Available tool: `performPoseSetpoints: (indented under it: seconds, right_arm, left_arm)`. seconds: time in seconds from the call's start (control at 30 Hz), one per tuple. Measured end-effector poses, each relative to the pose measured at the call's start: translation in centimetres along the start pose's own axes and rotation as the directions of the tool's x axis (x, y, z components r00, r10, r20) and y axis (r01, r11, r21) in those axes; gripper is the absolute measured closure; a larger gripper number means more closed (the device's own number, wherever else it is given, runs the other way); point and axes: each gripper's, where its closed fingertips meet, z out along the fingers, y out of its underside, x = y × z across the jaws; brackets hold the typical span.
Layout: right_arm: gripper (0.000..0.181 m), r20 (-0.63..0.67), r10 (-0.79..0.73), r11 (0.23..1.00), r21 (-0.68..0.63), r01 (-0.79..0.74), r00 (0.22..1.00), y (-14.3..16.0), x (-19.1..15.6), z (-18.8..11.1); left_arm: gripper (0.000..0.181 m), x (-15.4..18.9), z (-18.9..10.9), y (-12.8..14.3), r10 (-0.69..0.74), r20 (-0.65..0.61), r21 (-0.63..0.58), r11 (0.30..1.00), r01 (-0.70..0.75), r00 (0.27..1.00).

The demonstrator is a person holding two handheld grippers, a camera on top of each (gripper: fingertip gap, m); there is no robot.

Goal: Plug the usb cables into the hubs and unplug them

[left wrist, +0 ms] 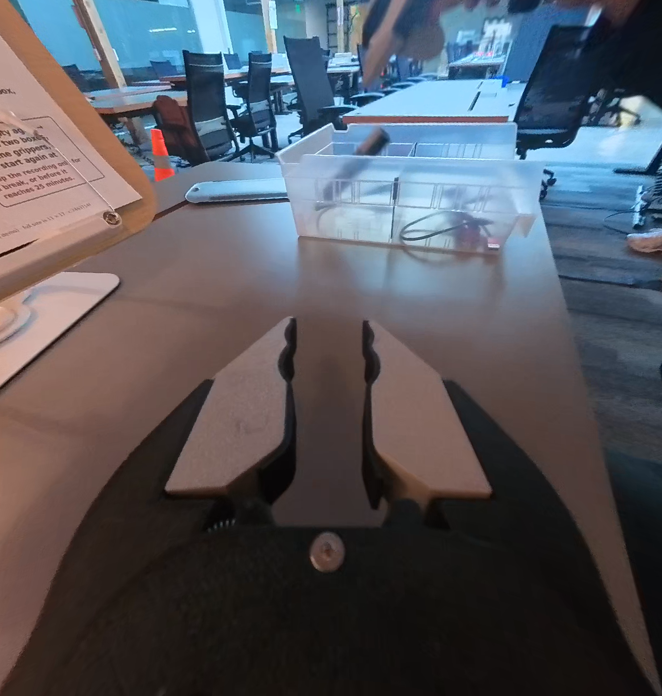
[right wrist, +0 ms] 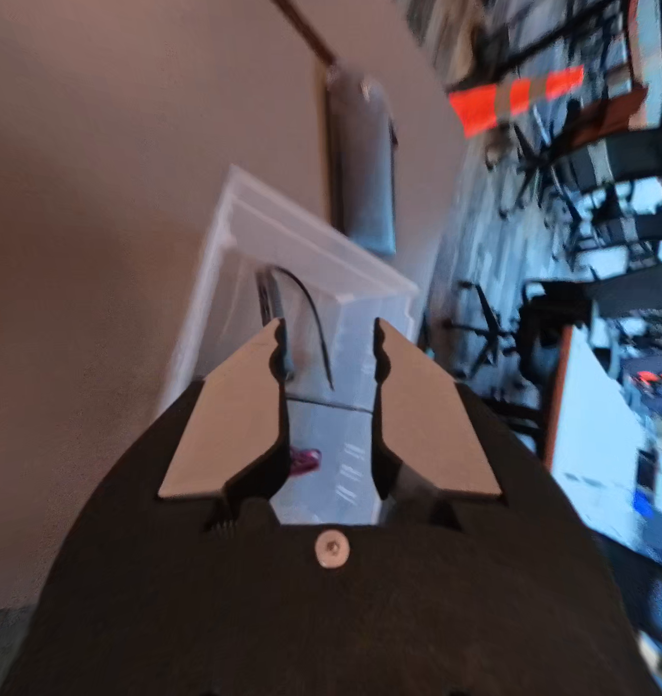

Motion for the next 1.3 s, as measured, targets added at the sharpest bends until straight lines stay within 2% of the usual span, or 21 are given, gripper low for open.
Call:
performPoseSetpoints:
  seconds: [0.03,0.1,0.17,0.2,0.3,0.4,0.43,0.47,0.5,0.53,0.57,0.6,0.67,0.73,0.77,0.9,0.97,1.1,1.17,1.23,1.3]
  right_arm:
    - [0.128,0.048,0.019,0.996,0.082,-0.023,0.999,-1.8,-1.5,-1.7]
    - [0.111,0.262,0.023,0.958,0.271,-0.097,0.965,-5.9,-7.1,-5.0]
    - [0.099,0.505,-0.054,0.889,0.417,-0.189,0.862,-9.3,-14.3,-8.0]
    - [0.102,0.574,-0.085,0.865,0.448,-0.226,0.815,-10.3,-17.2,-8.6]
    - [0.104,0.618,-0.077,0.817,0.489,-0.306,0.783,-12.2,-22.5,-6.0]
    - [0.105,0.620,-0.046,0.756,0.534,-0.378,0.783,-13.2,-25.7,-1.7]
    - [0.112,0.615,-0.044,0.737,0.552,-0.390,0.787,-13.0,-26.4,-0.5]
    - [0.119,0.637,-0.074,0.755,0.538,-0.375,0.767,-12.6,-27.3,-0.1]
    - [0.109,0.666,-0.109,0.773,0.523,-0.358,0.738,-12.6,-27.4,-0.8]
    - [0.111,0.661,-0.147,0.751,0.558,-0.352,0.735,-12.8,-27.1,-1.7]
    - [0.131,0.629,-0.150,0.709,0.606,-0.360,0.763,-12.9,-26.4,-1.7]
    - [0.142,0.595,-0.119,0.674,0.636,-0.375,0.795,-12.7,-25.7,-1.2]
    - [0.120,0.629,-0.075,0.666,0.609,-0.431,0.774,-12.5,-25.6,-0.6]
    - [0.118,0.687,-0.074,0.690,0.559,-0.460,0.723,-12.4,-26.2,-0.5]
    - [0.115,0.687,-0.068,0.700,0.549,-0.456,0.723,-12.5,-26.2,-0.2]
    - [0.119,0.624,-0.075,0.703,0.587,-0.403,0.778,-12.7,-25.8,-0.1]
    - [0.122,0.586,-0.087,0.703,0.610,-0.367,0.806,-12.6,-25.8,-0.1]
    - [0.127,0.544,-0.103,0.721,0.618,-0.315,0.833,-12.3,-26.2,0.1]
    - [0.128,0.544,-0.113,0.719,0.623,-0.310,0.831,-12.3,-26.4,0.0]
    - [0.128,0.548,-0.119,0.726,0.617,-0.304,0.828,-12.3,-26.7,0.1]
    - [0.128,0.548,-0.124,0.734,0.611,-0.295,0.827,-12.2,-26.9,0.3]
  left_arm:
    - [0.145,0.0,0.1,0.1,0.009,0.005,-0.009,1.000,-0.009,1.000]
    - [0.142,0.0,0.2,0.3,0.029,0.015,-0.024,0.999,-0.029,0.999]
    - [0.145,-0.5,0.1,0.4,0.084,0.065,-0.045,0.996,-0.081,0.994]
    - [0.150,-1.1,-0.1,0.3,0.132,0.111,-0.054,0.990,-0.127,0.985]
    - [0.153,-2.3,-1.0,0.0,0.214,0.221,-0.045,0.977,-0.209,0.951]
    - [0.148,-3.3,-1.2,0.9,0.178,0.259,-0.084,0.983,-0.162,0.949]
    - [0.147,-3.6,-1.5,0.9,0.181,0.291,-0.093,0.983,-0.160,0.939]
    - [0.148,-4.1,-1.9,1.0,0.196,0.339,-0.102,0.980,-0.171,0.920]
    - [0.148,-4.5,-2.4,1.0,0.212,0.381,-0.115,0.977,-0.182,0.900]
    - [0.147,-4.6,-2.6,1.1,0.213,0.404,-0.126,0.976,-0.177,0.889]
    - [0.145,-4.5,-2.8,1.2,0.196,0.412,-0.129,0.979,-0.156,0.890]
    - [0.142,-4.2,-2.9,1.3,0.174,0.409,-0.123,0.983,-0.135,0.896]
    - [0.142,-3.2,-3.2,1.3,0.149,0.391,-0.111,0.987,-0.115,0.908]
    - [0.145,-2.1,-3.7,1.2,0.150,0.373,-0.096,0.988,-0.122,0.916]
    - [0.146,-1.7,-3.9,1.3,0.163,0.368,-0.104,0.986,-0.134,0.916]
    - [0.144,-0.2,-4.5,3.0,0.155,0.321,-0.221,0.972,-0.086,0.934]
    - [0.147,-0.8,-6.2,2.2,0.156,0.367,-0.242,0.968,-0.068,0.917]
    - [0.148,-6.2,-13.1,-3.8,0.077,0.512,-0.197,0.980,0.030,0.855]
    - [0.136,-10.7,-17.5,-5.5,0.024,0.573,-0.225,0.966,0.129,0.819]
    - [0.130,-15.5,-21.7,-4.6,-0.044,0.622,-0.282,0.919,0.276,0.782]
    - [0.127,-19.5,-25.3,-1.5,-0.150,0.668,-0.316,0.829,0.460,0.729]
